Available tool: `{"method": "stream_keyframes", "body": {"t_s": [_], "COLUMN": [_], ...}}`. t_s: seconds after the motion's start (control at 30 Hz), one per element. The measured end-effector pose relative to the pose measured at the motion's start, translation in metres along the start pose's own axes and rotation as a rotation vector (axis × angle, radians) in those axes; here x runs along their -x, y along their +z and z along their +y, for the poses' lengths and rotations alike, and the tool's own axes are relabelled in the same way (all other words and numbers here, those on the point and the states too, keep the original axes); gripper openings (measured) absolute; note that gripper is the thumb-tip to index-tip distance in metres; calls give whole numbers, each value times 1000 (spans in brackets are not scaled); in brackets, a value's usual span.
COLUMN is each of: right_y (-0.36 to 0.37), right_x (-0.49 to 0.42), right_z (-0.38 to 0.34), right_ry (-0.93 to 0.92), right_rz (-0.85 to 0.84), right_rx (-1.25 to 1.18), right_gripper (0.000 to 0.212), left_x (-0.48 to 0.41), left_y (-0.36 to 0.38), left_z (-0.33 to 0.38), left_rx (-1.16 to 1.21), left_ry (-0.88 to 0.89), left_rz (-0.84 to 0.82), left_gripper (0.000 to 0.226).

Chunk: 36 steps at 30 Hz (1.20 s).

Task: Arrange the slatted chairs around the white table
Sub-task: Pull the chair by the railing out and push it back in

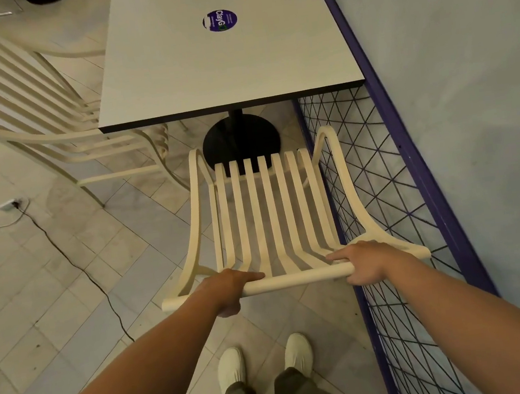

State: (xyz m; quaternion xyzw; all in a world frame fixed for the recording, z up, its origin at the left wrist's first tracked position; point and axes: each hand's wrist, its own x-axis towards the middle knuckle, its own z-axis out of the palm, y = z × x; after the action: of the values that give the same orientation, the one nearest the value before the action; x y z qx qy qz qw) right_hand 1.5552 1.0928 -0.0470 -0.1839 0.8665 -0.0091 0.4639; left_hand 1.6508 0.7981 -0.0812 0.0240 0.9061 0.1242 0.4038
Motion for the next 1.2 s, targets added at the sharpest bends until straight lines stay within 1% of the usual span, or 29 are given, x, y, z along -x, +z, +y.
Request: {"method": "stream_keyframes", "body": {"t_s": [0.23, 0.53, 0.83, 1.2], "right_y": [2, -5, -9, -14], "right_x": [-3, -13, -12, -16], "right_z": [-8, -13, -11, -1], "right_ry": [9, 5, -3, 11], "right_rz": [3, 6, -18, 21], "right_rx": [68, 70, 48, 83], "right_gripper": [75, 78, 78, 76], "left_x": [-4, -10, -11, -18], "left_y": [0, -14, -14, -20], "left_z": [-3, -12, -9, -5], "left_rx": [-20, -51, -45, -67], "left_ry": [20, 55, 26, 48], "left_rz": [-1, 10, 16, 12], "left_gripper": [87, 85, 87, 85]}}
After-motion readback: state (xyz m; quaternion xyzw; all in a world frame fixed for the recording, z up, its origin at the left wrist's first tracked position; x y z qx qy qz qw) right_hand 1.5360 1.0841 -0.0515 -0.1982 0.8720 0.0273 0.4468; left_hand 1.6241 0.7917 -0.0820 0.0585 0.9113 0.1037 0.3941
